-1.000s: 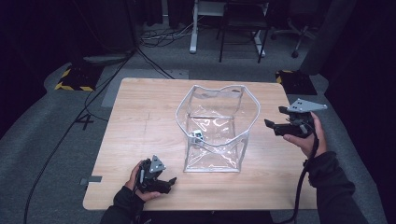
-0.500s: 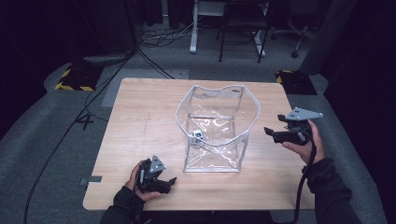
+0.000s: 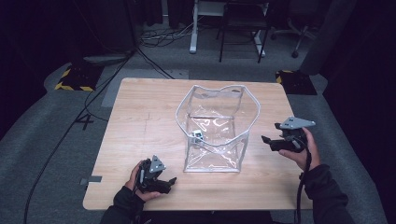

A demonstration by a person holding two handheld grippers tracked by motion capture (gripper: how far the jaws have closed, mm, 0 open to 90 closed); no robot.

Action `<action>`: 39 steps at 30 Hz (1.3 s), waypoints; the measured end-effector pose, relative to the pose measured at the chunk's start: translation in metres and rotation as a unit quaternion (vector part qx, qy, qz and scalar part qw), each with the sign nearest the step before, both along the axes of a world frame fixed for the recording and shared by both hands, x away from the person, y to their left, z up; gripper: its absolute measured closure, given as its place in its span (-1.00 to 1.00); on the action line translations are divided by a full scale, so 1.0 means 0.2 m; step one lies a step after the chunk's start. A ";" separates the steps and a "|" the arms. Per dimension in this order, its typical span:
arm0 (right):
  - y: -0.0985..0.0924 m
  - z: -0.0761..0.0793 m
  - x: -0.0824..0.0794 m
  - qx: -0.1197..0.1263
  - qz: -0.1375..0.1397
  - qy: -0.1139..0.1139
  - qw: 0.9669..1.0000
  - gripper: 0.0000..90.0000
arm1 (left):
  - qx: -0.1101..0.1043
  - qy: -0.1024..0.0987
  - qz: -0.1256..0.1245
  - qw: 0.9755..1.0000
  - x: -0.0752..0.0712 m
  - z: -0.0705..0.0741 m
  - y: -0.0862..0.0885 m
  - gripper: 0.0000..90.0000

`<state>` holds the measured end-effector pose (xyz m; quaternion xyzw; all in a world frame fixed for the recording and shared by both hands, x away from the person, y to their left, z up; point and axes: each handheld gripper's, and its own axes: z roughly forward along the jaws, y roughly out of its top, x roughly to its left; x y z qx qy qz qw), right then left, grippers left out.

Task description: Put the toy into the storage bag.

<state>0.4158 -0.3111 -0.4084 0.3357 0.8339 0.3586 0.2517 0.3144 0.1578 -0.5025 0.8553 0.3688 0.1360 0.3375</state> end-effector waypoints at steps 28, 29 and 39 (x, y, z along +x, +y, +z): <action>-0.04 -0.31 -0.15 -0.038 -0.006 0.053 0.998 -0.48 | 0.001 0.001 0.000 1.000 0.00 0.00 0.00 -0.69; -0.05 -0.33 -0.16 -0.045 -0.003 0.052 0.998 -0.48 | 0.001 0.001 0.000 1.000 0.00 0.00 0.00 -0.69; -0.08 -0.40 -0.27 -0.042 0.006 0.068 0.997 -0.50 | 0.000 0.001 0.000 1.000 0.00 0.00 0.00 -0.69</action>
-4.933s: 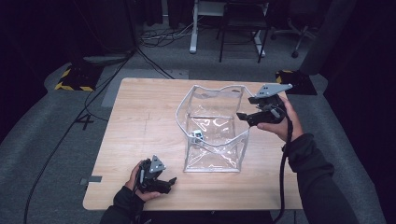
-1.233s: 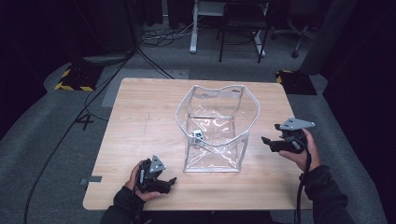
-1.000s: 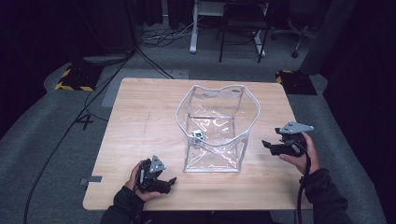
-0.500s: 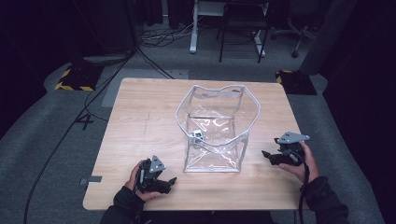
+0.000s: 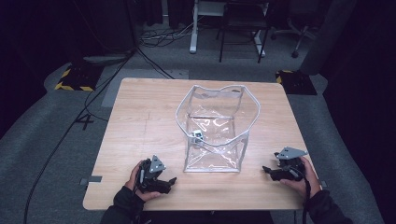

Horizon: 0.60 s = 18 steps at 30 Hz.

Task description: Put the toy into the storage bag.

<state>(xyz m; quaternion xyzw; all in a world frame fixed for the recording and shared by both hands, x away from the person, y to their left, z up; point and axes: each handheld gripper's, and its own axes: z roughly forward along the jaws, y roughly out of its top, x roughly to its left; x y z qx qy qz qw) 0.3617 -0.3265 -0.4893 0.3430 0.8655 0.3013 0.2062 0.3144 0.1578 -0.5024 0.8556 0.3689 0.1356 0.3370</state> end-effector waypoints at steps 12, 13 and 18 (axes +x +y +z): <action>-0.09 -0.04 -0.11 0.049 0.003 0.005 0.999 -0.59 | 0.000 0.001 0.000 1.000 0.00 0.00 0.00 -0.69; -0.10 -0.05 -0.12 0.057 0.001 0.004 0.998 -0.61 | 0.000 0.001 0.000 1.000 0.00 0.00 0.00 -0.69; -0.15 -0.06 -0.14 0.073 -0.009 0.009 0.997 -0.63 | 0.000 0.000 0.000 1.000 0.00 0.00 0.00 -0.69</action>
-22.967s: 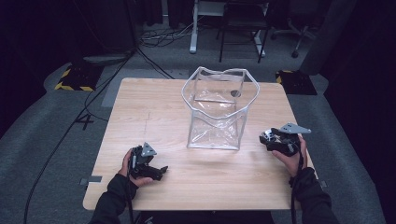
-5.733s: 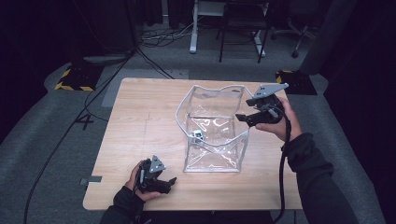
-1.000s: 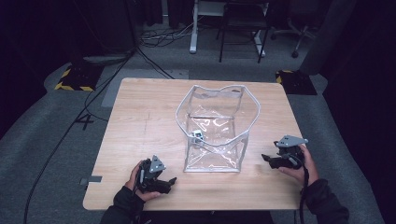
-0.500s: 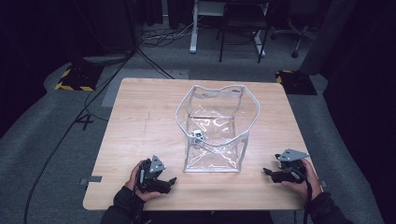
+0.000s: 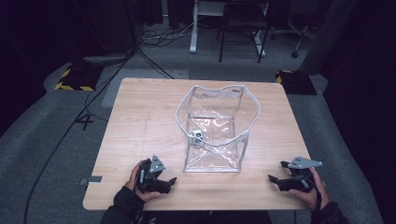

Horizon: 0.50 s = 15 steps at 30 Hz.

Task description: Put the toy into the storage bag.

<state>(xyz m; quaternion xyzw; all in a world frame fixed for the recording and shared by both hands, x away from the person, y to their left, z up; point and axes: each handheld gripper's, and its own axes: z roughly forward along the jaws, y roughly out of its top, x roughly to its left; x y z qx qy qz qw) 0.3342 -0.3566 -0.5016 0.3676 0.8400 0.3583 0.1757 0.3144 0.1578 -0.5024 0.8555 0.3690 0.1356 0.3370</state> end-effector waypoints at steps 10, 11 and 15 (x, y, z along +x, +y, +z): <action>-0.03 -0.01 -0.01 0.010 -0.002 -0.001 1.000 -0.64 | -0.006 0.004 0.004 1.000 0.00 0.00 0.00 -0.69; -0.03 -0.01 0.00 0.010 0.000 0.002 1.000 -0.64 | -0.006 0.004 0.004 1.000 0.00 0.00 0.00 -0.69; -0.02 -0.01 0.00 0.015 0.001 0.001 1.000 -0.64 | -0.006 0.004 0.004 1.000 -0.01 0.00 0.00 -0.69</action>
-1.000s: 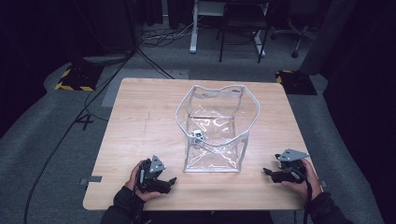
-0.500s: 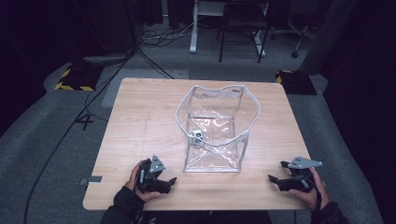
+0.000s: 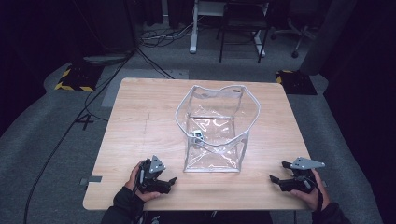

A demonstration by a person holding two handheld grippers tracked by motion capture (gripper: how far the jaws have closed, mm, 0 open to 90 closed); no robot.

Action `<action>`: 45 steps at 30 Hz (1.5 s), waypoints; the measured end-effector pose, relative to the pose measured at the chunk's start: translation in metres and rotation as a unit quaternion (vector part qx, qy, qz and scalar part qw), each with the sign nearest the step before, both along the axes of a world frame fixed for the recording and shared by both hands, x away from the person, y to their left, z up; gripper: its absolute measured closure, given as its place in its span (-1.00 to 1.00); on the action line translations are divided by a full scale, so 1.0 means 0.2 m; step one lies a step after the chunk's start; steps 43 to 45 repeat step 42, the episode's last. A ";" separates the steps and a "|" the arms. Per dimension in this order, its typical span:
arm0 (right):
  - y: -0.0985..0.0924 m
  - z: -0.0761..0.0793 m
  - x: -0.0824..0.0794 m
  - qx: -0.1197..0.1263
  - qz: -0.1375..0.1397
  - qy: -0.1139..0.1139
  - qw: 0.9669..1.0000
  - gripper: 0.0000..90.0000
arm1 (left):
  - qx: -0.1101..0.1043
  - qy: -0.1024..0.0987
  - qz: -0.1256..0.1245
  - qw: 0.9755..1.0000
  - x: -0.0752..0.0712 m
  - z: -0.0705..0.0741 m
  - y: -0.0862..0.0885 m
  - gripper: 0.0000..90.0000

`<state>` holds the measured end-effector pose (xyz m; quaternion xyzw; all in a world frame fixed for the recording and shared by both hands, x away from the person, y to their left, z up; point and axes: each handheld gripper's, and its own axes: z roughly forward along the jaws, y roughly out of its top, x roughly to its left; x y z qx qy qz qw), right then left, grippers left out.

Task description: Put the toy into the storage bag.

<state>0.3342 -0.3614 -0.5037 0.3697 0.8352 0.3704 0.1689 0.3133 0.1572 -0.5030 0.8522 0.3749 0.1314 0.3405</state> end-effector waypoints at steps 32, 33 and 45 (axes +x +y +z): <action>0.04 0.00 0.04 -0.004 -0.010 -0.002 1.000 -0.65 | 0.002 -0.004 0.002 1.000 0.01 0.00 0.00 -0.69; 0.04 0.00 0.04 -0.002 -0.010 -0.001 1.000 -0.65 | 0.006 -0.008 0.004 1.000 0.01 0.00 0.00 -0.69; 0.04 0.00 0.04 -0.002 -0.012 0.002 1.000 -0.67 | 0.000 -0.001 0.002 1.000 0.01 0.00 -0.01 -0.69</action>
